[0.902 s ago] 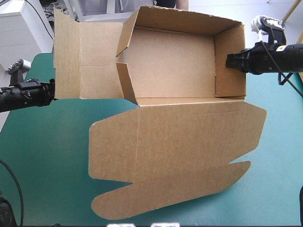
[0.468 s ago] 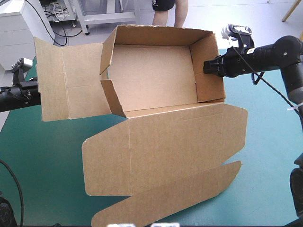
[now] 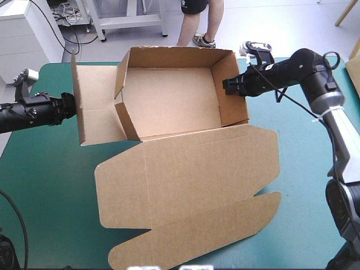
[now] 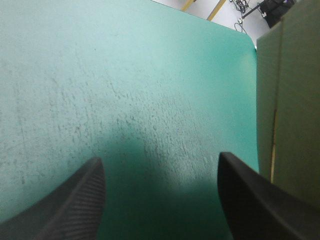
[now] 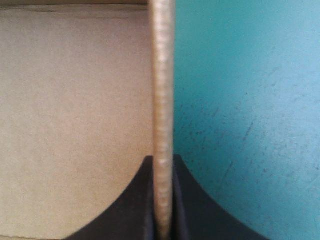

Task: Fold the box

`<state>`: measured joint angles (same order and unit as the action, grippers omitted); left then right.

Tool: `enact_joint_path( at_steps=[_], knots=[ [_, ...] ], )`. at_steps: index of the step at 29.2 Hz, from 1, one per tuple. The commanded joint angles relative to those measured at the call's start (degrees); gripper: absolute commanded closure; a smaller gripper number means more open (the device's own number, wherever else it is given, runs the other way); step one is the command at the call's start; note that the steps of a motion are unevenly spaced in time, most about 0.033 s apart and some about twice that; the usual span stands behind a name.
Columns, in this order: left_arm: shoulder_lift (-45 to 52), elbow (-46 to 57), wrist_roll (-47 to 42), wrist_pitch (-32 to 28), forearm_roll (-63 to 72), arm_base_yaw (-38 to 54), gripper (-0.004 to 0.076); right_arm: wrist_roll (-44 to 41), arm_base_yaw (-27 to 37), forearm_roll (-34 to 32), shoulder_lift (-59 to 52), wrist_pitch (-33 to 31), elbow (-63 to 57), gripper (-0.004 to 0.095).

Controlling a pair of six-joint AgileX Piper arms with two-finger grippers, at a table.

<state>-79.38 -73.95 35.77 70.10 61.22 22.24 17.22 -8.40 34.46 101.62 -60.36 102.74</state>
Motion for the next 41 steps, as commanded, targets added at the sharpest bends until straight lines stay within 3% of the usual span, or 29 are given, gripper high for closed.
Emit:
enact_joint_path(
  at_steps=[1, 7, 16, 33, 41],
  knots=[
    [1.6, -1.4, 0.1, 2.9, 4.4, 0.0, 0.0264, -2.2, -2.4, 1.7, -1.3, 5.5, 1.8, 0.0927],
    [1.7, -1.4, 0.1, 2.9, 4.4, 0.0, 0.0264, -4.9, -6.2, -3.8, 0.9, 8.6, 1.8, 0.0927],
    [2.6, -1.4, 0.1, 3.0, 4.0, -2.2, 0.0264, -7.8, -9.8, -3.7, 3.5, 12.0, 1.9, 0.0928],
    [3.1, -1.4, -0.2, 3.0, 2.4, -10.6, 0.0264, -10.1, -11.1, -4.1, 4.5, 12.6, 1.9, 0.0927],
    [2.8, -1.4, -4.8, 2.4, -6.4, -11.6, 0.0264, -10.9, -15.0, -6.6, 4.5, 13.2, 1.9, 0.0927]
  ],
)
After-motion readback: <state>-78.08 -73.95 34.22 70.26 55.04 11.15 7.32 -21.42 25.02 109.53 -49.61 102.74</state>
